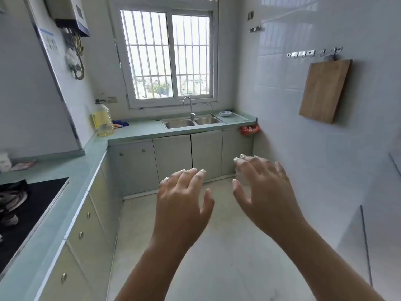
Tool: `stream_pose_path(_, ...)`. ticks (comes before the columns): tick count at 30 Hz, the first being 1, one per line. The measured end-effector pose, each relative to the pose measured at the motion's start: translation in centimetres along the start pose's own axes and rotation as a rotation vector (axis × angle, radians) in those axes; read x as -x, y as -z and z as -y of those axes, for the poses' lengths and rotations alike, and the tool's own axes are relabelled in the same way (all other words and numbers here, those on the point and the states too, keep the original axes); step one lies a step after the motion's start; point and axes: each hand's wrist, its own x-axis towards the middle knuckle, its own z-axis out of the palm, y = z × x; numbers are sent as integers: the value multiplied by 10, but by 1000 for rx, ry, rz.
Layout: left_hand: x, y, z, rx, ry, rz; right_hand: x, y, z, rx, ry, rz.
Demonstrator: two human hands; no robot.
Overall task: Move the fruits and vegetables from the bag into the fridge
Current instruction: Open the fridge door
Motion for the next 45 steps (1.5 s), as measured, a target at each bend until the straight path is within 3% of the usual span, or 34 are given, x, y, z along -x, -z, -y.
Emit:
stream_pose_path(7,-50,-61,68,95,-38,-6,-48,-78,2,61,-67,-29)
stream_pose_path(16,-126,-177,93,181,-130,73,-105,-152,-69,159,-175,-9)
stream_pose_path(32,-329,-405,16,399,-325,154,-231,-227,-297,396,-367,-63)
stream_pose_path(45,-470,-579,-49,672,-664,265,-303,-273,-438,686,-691,-137)
